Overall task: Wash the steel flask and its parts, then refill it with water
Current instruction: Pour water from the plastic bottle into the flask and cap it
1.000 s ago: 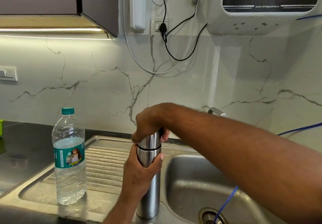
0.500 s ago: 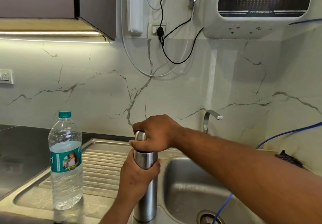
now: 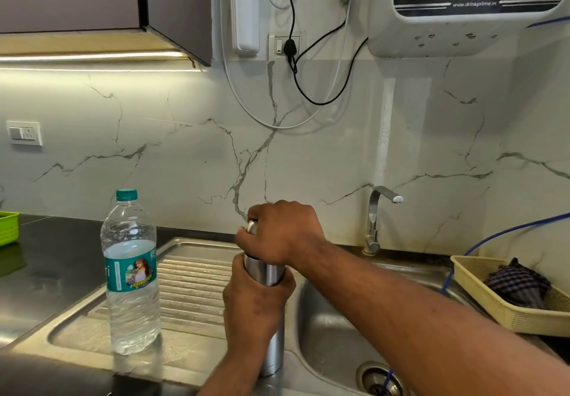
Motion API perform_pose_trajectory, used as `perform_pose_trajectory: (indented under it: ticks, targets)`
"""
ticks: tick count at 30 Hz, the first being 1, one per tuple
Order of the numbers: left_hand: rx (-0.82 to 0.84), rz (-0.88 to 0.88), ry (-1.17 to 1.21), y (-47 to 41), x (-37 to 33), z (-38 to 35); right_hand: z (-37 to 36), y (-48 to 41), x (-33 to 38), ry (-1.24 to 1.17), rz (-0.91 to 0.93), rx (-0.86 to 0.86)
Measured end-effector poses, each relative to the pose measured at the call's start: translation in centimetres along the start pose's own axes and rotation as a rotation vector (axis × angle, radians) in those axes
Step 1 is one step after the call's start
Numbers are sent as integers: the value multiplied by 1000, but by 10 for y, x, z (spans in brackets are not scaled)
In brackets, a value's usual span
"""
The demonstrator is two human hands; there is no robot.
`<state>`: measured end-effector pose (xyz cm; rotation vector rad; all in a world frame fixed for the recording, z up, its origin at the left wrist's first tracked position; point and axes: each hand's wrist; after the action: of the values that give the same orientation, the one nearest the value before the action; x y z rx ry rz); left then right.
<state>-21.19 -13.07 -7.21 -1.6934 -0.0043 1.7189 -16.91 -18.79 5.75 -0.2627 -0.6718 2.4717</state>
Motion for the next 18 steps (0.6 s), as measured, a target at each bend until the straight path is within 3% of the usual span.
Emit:
perform_pose_trajectory:
  ticks: [5,9,14,18]
  targets:
    - [159,2,12,0,2,12,-5,11,1,-123,-85,-62]
    - [351,55,-49,4,24,27,-12,22,-6,-361,-172,-72]
    - [667,-12,-62,-14,40,62,-38,50,-22,-754,-201,148]
    - [636,-113,-93,-34,54,75,-63,68,-23,-839,-220,253]
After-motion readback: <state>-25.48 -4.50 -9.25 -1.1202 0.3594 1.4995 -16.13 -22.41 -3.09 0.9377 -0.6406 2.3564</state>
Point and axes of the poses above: each hand's wrist, its own y-axis away from the middle knuckle, its own z-axis out of the back of the hand, x = y × z, and after that the axes turned 1 degree about z, right-handed
